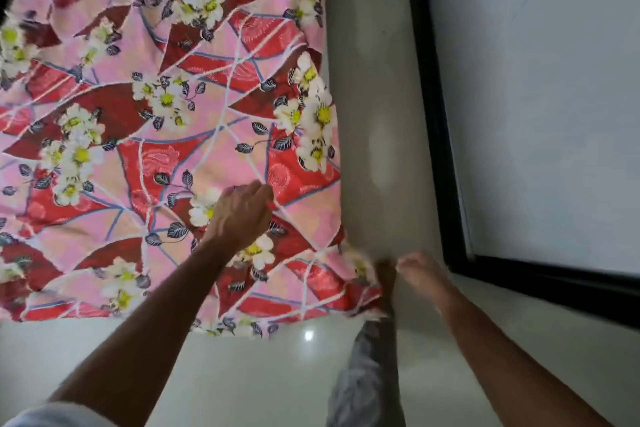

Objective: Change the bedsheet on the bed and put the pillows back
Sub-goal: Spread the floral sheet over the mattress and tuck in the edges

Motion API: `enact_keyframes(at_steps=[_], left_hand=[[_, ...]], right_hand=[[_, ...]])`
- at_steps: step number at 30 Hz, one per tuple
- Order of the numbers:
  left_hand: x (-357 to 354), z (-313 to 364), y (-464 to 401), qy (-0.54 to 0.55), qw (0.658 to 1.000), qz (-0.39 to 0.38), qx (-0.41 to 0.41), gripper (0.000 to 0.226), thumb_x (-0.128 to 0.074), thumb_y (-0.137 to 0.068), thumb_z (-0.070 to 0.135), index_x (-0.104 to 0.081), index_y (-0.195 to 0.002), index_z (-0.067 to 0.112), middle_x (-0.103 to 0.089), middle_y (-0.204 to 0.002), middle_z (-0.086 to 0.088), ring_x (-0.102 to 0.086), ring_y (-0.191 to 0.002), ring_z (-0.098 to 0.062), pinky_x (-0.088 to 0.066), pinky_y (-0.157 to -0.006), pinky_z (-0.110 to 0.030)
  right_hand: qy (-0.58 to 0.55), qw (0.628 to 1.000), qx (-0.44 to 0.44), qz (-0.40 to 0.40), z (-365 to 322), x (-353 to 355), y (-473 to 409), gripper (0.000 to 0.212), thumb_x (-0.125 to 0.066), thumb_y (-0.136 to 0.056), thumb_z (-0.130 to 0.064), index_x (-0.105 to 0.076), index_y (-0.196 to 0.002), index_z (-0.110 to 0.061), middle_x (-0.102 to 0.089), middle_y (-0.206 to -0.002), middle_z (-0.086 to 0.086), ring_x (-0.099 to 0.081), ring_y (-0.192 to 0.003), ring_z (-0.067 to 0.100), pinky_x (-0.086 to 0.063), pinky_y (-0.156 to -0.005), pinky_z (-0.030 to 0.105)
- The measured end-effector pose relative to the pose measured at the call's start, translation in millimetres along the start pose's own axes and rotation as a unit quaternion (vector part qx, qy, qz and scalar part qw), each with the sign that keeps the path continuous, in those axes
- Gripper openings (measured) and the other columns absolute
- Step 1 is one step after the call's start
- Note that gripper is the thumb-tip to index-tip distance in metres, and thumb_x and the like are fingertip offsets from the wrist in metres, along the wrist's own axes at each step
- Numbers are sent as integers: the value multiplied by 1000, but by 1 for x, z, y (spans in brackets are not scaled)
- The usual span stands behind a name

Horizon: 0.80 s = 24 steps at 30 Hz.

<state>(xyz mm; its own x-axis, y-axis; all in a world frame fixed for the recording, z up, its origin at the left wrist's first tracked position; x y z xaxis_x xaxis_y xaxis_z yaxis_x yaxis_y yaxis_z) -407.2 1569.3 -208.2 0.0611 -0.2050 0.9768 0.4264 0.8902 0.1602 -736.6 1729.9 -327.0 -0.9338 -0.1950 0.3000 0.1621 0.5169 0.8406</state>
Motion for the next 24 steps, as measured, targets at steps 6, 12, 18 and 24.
enact_keyframes(at_steps=[6,12,18,24], left_hand=[[-29,-45,-106,93,969,-14,229,63,-55,-100,37,-30,-155,19,-21,-166,-10,-22,-152,-38,-28,-113,-68],[-67,-41,-129,154,937,-89,302,75,-34,-106,47,14,-160,29,25,-167,2,24,-153,-34,6,-117,-71],[-49,-40,-133,149,924,-106,335,81,-30,-89,51,-12,-162,20,-3,-170,-7,2,-156,-37,-6,-120,-66],[-17,-57,-184,130,951,-64,272,63,-41,-93,41,-36,-151,17,-28,-162,-10,-27,-149,-36,-29,-114,-66]], right_hand=[[52,988,138,-36,-216,41,-86,23,-60,-91,-1,-58,-76,-20,-64,-73,-5,-59,-69,13,-43,-58,14],[-70,985,149,-53,-397,27,-176,18,-62,-95,-26,-60,-108,-14,-68,-105,3,-63,-91,17,-52,-79,33],[-148,983,69,-84,-448,2,-209,20,-77,-86,-20,-60,-78,-14,-71,-87,4,-63,-71,11,-52,-64,22],[-53,992,116,-13,-436,118,-278,16,-80,-82,-14,-64,-77,-13,-63,-72,1,-55,-62,13,-46,-64,30]])
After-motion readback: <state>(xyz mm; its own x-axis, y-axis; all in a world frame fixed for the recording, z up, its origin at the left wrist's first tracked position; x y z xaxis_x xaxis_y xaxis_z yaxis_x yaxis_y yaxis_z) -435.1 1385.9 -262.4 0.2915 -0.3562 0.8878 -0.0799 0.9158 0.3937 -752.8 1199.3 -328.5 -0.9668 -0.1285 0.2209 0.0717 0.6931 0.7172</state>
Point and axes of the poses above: each hand's wrist, its own y-axis away from the middle knuckle, its own x-axis out of the back of the hand, z = x × y, the point moved 6 cm from there along -y, towards the middle knuckle
